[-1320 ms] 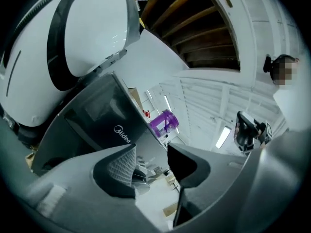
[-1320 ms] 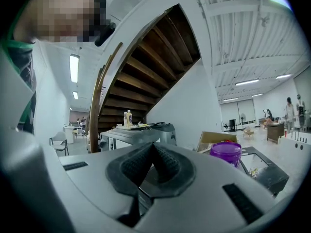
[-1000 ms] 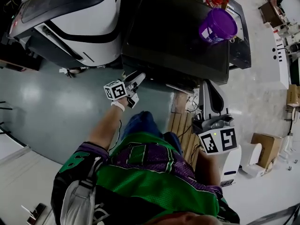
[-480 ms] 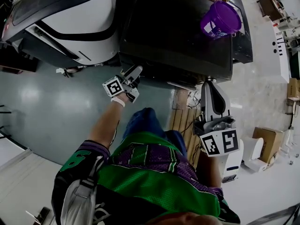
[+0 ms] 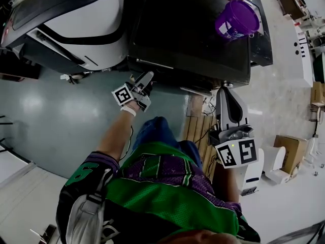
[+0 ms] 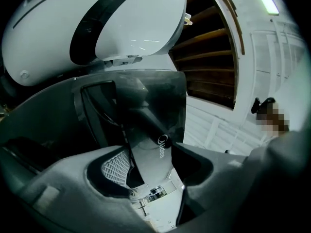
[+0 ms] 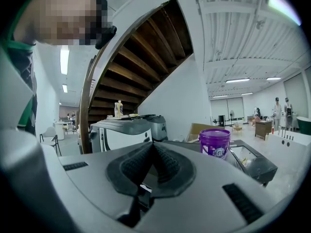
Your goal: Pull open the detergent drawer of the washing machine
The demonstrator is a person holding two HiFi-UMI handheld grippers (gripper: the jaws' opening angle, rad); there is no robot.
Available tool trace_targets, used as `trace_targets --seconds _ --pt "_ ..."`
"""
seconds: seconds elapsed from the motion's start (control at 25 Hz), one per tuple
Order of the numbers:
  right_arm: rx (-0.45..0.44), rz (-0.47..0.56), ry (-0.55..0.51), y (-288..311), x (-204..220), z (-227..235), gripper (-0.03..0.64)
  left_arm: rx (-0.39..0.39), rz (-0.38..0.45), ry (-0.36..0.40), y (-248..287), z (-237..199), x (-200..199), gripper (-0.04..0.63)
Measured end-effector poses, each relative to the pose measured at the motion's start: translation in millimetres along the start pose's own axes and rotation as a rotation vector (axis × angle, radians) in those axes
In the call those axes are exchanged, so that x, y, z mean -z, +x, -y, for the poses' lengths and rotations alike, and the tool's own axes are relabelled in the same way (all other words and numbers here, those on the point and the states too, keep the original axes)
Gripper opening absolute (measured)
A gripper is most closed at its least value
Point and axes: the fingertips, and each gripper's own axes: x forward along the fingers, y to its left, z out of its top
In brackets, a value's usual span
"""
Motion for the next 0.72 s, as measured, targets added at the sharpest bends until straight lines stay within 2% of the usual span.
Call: trace_targets --seconds 0.16,0.24,0.4,0.52,0.72 --pt "-0.004 -0.003 0.016 -1 -2 -1 0.002 -0.023 0.037 -0.008 4 11 0 0.367" --pt "-0.007 -0.008 0.021 -1 -4 -3 0.002 -0.039 0.067 -0.029 7 15 -2 0.403" --pt "-0.009 -0.020 0.032 -1 -13 -3 0.002 -0.108 0.107 -0.061 13 17 -5 0.432" --pt "-0.004 -0.018 0.034 0 -22 -3 0.002 -0.188 0.128 -0.073 15 12 -10 0.440" --pt "0.015 -0.021 0.047 0 -31 -1 0.002 -0.255 0.170 -0.115 19 10 -16 0.449"
